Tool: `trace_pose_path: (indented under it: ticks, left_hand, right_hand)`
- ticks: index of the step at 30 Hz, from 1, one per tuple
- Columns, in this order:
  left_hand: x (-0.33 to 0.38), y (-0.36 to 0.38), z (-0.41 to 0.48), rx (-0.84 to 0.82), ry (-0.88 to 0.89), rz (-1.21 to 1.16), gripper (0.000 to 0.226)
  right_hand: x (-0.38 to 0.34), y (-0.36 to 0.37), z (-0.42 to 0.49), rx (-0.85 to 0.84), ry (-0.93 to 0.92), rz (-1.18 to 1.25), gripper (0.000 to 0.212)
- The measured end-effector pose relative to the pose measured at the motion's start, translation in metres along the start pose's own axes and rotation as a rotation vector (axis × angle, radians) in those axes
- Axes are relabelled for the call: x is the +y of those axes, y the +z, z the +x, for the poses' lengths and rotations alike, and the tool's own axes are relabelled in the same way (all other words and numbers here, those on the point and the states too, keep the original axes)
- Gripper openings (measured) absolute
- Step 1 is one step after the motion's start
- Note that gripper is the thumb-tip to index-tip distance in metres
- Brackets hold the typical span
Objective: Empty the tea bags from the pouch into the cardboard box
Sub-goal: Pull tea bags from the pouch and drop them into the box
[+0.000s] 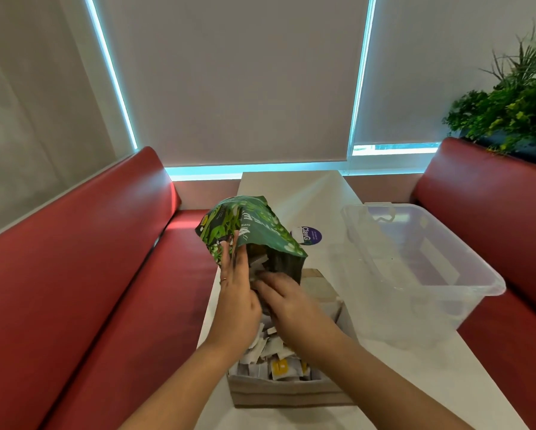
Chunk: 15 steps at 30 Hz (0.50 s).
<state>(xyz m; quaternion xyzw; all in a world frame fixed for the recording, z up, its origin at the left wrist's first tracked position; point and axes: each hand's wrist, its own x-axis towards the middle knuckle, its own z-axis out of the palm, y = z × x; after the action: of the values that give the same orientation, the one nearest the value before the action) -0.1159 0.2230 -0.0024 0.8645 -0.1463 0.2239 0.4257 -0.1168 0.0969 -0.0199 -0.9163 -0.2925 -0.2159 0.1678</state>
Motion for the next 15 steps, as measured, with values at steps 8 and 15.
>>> trace_pose_path:
  ticks: [8,15]
  left_hand:
    - [0.009,-0.009,0.007,-0.095,-0.082,-0.089,0.090]
    - [0.019,-0.014,0.014,-0.190,-0.107,-0.179,0.084]
  right_hand:
    - [0.001,-0.016,0.047,-0.456,0.124,-0.398,0.039]
    - [0.005,-0.021,0.059,-0.629,0.180,-0.387,0.040]
